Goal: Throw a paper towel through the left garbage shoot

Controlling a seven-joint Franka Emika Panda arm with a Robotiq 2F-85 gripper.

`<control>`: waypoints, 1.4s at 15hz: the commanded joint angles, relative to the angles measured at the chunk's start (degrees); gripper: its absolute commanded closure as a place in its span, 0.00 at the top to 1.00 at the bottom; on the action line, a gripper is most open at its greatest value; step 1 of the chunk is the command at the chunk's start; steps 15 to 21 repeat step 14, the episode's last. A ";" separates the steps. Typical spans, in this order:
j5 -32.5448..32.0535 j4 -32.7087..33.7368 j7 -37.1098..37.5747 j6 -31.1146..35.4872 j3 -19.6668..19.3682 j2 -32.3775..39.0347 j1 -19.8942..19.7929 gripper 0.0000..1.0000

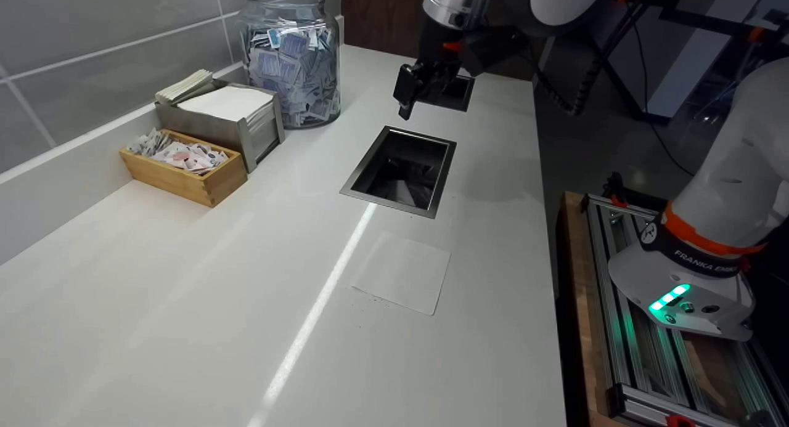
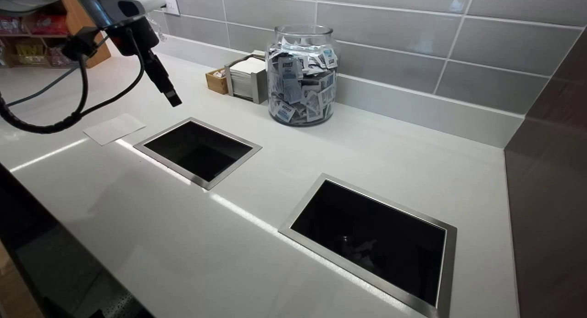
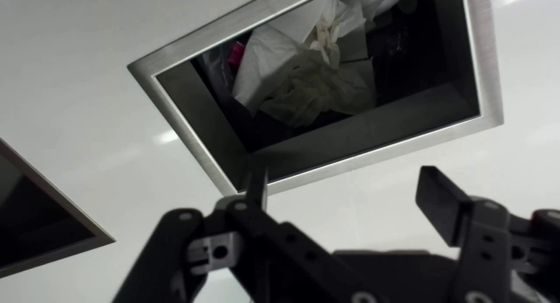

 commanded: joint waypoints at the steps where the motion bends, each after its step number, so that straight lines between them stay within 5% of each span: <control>1: 3.81 -3.10 -8.34 3.30 -0.22 -4.70 1.97 1.00; 8: 13.54 -1.37 -18.38 0.96 0.76 -10.85 7.51 1.00; 9: 10.96 -0.44 -16.14 2.12 1.53 -8.25 5.08 1.00; 21: 11.26 -0.35 -16.37 2.11 1.77 -8.51 4.82 1.00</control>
